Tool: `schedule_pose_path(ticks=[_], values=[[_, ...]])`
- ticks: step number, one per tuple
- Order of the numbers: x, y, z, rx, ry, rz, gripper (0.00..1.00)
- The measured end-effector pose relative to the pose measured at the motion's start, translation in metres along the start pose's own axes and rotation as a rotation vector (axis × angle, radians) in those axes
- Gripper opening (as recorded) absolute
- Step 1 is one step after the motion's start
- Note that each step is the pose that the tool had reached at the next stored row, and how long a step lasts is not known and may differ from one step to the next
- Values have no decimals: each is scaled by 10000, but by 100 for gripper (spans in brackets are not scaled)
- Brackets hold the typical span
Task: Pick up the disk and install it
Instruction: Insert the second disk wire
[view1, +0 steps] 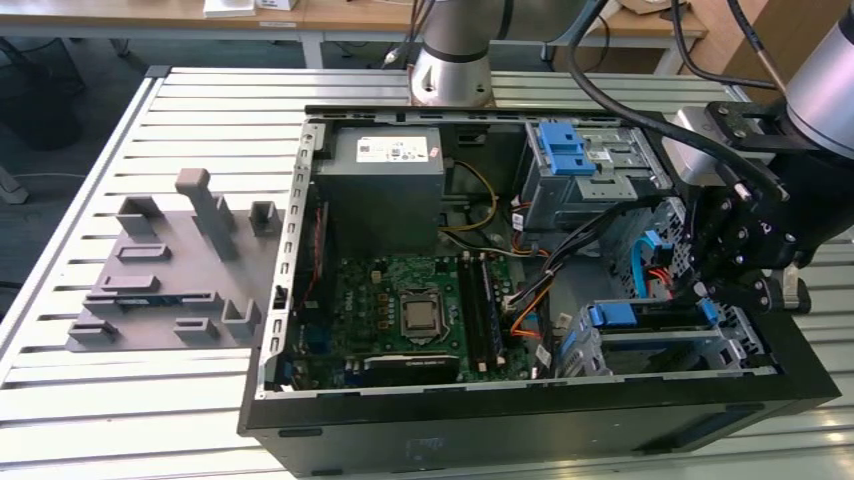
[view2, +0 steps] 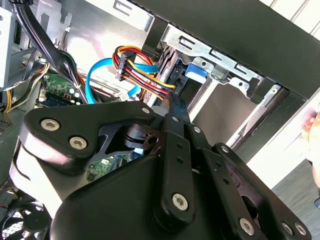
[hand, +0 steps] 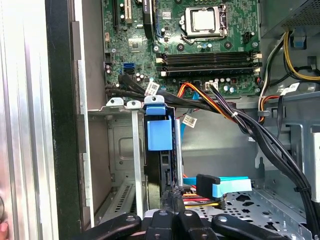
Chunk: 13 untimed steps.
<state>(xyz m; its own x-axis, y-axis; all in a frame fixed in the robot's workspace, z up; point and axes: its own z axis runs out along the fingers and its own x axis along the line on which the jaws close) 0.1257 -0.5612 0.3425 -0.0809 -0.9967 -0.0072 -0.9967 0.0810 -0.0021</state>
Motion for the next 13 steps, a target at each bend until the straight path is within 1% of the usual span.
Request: schedule_pose_path(ticks=[2, 4, 9, 13], values=[[0, 0, -1, 0, -1, 1, 11], [0, 0, -27, 0, 2, 0, 11], [-1, 0, -142, 0, 1, 0, 11], [-1, 0, -215, 0, 1, 0, 11]])
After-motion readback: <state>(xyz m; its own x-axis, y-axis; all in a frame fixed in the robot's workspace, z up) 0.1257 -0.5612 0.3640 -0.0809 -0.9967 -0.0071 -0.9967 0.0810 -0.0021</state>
